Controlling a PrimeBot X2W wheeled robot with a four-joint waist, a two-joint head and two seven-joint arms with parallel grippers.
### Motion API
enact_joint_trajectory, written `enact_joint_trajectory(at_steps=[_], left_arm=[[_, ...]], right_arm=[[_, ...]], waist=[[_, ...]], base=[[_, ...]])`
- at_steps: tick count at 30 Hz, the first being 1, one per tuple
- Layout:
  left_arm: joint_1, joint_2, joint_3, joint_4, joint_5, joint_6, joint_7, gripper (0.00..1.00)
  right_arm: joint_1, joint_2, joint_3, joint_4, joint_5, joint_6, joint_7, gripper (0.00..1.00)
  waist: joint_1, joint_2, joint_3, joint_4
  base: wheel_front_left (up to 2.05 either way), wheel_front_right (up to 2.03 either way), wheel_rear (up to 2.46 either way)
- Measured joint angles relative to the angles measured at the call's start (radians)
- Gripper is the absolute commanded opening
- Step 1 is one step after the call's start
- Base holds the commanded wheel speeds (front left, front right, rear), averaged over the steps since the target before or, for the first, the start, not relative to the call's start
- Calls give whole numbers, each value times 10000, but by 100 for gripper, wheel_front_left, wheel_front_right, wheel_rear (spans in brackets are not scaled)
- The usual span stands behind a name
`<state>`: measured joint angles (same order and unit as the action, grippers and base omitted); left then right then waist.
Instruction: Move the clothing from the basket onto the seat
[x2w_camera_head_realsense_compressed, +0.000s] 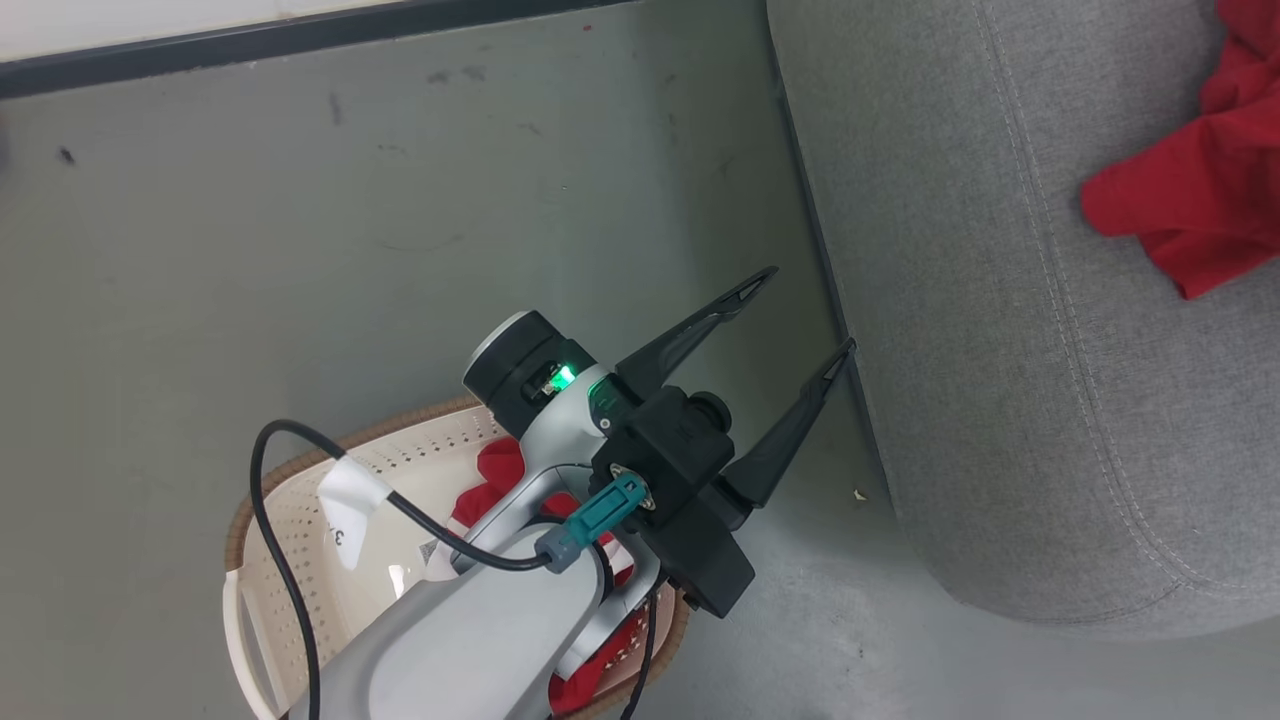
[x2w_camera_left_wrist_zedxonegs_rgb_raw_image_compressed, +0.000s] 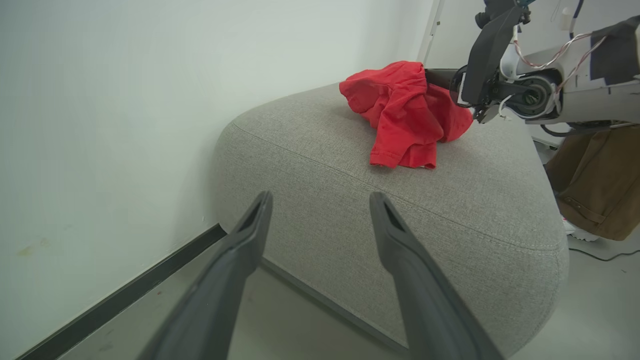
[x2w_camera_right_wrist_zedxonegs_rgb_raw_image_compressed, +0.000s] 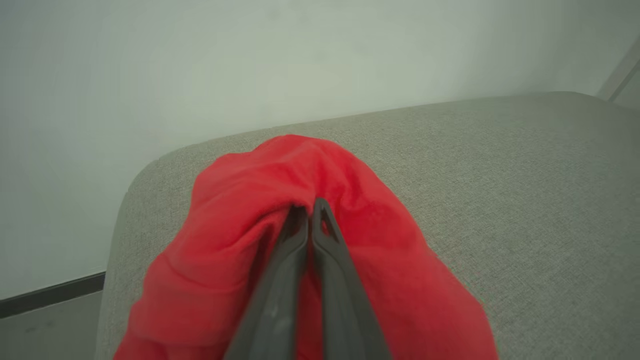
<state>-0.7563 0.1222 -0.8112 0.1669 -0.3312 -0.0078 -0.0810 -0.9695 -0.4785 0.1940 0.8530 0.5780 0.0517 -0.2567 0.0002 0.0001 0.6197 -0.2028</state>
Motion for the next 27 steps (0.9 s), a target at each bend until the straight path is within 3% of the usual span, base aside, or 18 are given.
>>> enact_joint_trajectory(at_steps=[2, 3, 5, 6, 7, 27], left_arm=[[-1, 8, 12, 86, 0, 0, -4, 100], [-1, 10, 10, 121, 0, 0, -15, 100], [-1, 0, 10, 171, 0, 0, -92, 100], [0, 2, 13, 196, 0, 0, -102, 100], [0, 0, 13, 219, -2, 0, -104, 100], [916, 17, 905, 1404, -857, 203, -1300, 100]], right_arm=[[8, 65, -50, 69, -82, 0, 0, 0], [29, 121, -65, 88, -115, 0, 0, 5], [135, 207, -119, 125, -169, 6, 0, 56], [202, 242, -140, 161, -174, 8, 0, 96], [258, 272, -155, 199, -205, 10, 0, 100], [2473, 564, -207, -1306, -1429, 102, 0, 100]], waist=[[-1, 0, -16, -24], [-1, -1, -34, -40], [-1, 0, -81, -66], [-1, 0, -107, -78], [-1, 0, -136, -90], [-3, -1, -1651, 44]], base=[[0, 0, 0], [0, 0, 0], [0, 0, 0], [0, 0, 0], [0, 0, 0], [0, 0, 0]])
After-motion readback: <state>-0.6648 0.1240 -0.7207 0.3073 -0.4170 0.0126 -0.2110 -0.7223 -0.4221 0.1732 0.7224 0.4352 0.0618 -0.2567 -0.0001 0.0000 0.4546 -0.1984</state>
